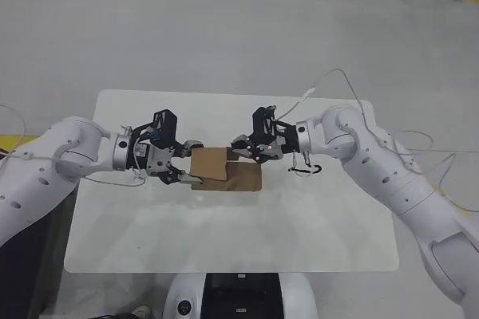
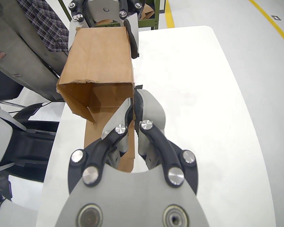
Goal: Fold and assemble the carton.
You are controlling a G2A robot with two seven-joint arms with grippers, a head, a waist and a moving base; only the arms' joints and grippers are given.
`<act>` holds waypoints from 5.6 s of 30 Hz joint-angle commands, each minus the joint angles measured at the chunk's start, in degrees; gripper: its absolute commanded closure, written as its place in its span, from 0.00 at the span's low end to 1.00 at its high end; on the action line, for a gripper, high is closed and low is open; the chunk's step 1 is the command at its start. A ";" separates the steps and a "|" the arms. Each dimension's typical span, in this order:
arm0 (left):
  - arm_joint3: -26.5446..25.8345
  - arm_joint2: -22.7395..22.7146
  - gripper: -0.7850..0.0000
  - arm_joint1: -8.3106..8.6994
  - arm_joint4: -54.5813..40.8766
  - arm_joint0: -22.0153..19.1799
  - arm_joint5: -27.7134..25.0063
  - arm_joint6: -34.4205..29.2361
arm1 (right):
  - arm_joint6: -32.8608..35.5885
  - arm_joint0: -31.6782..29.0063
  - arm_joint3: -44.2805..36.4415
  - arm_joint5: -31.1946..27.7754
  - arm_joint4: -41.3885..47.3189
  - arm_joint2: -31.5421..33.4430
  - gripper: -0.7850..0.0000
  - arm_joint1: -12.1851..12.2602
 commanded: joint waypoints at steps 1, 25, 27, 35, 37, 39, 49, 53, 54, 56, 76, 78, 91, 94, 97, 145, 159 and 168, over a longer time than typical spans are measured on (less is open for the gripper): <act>0.21 0.66 0.42 0.13 0.28 -0.42 0.00 0.88 | -0.26 0.06 0.01 0.00 -0.26 -0.13 1.00 -0.01; 2.04 6.88 0.56 1.83 3.53 -5.01 0.00 9.36 | -4.76 -1.16 2.47 0.00 -2.52 3.07 0.00 0.57; 2.35 6.96 0.56 2.06 3.95 -5.28 0.00 10.42 | -5.34 -2.22 1.09 0.00 -1.95 3.59 0.00 1.00; 2.58 7.20 0.58 3.01 5.57 -5.83 0.00 14.76 | -5.68 -6.26 -4.70 0.00 -4.09 4.29 0.00 2.82; 2.52 7.40 0.58 3.21 5.97 -5.90 0.00 15.39 | -6.26 -6.91 -5.24 0.14 -4.57 4.82 0.07 2.89; 2.48 7.63 0.58 3.36 6.31 -6.01 0.00 15.90 | -6.97 -7.56 -5.87 1.04 -5.34 5.38 0.26 2.87; 2.37 8.79 0.60 3.84 6.77 -7.02 0.00 17.70 | -8.17 -8.93 -7.95 1.64 -9.06 6.13 0.56 2.18; 2.10 9.34 0.60 4.04 7.05 -7.41 0.00 18.11 | -8.90 -8.85 -7.51 1.60 -9.51 5.82 0.53 1.53; 2.09 9.49 0.60 4.09 7.10 -7.52 0.00 18.20 | -9.05 -8.80 -7.41 1.59 -9.67 5.78 0.55 1.38; 2.04 9.75 0.60 4.19 7.35 -7.75 0.00 18.41 | -9.32 -8.77 -7.21 1.56 -9.99 5.75 0.75 1.11; 2.16 12.47 0.60 4.79 8.55 -10.00 0.00 20.53 | -7.92 -9.65 -6.64 0.26 -9.72 7.76 1.00 0.07; 2.24 12.66 0.60 4.88 8.62 -10.16 0.00 20.79 | -6.52 -10.39 -6.63 0.00 -8.68 9.09 1.00 0.68; 1.54 13.29 0.60 5.65 10.12 -10.93 0.00 23.13 | 12.46 -17.76 -5.12 7.93 20.56 15.87 1.00 4.75; 1.51 13.34 0.60 5.83 10.59 -10.96 0.00 23.89 | 15.19 -19.27 -5.03 9.14 24.87 16.81 1.00 5.31; 1.44 13.31 0.60 5.98 11.00 -10.98 0.00 24.84 | 20.04 -20.36 -4.90 9.81 29.13 15.70 1.00 5.44; 0.18 14.77 0.66 6.60 12.53 -10.67 0.00 23.84 | 10.77 -18.88 -9.24 10.33 12.31 18.37 1.00 2.48; -0.99 15.34 0.66 6.46 12.92 -10.66 0.00 23.52 | 6.10 -16.10 -10.61 7.77 6.18 14.39 1.00 0.31; -0.51 15.31 0.65 6.33 12.64 -10.78 0.00 23.38 | 6.58 -16.46 -13.40 5.95 6.70 13.37 1.00 -0.17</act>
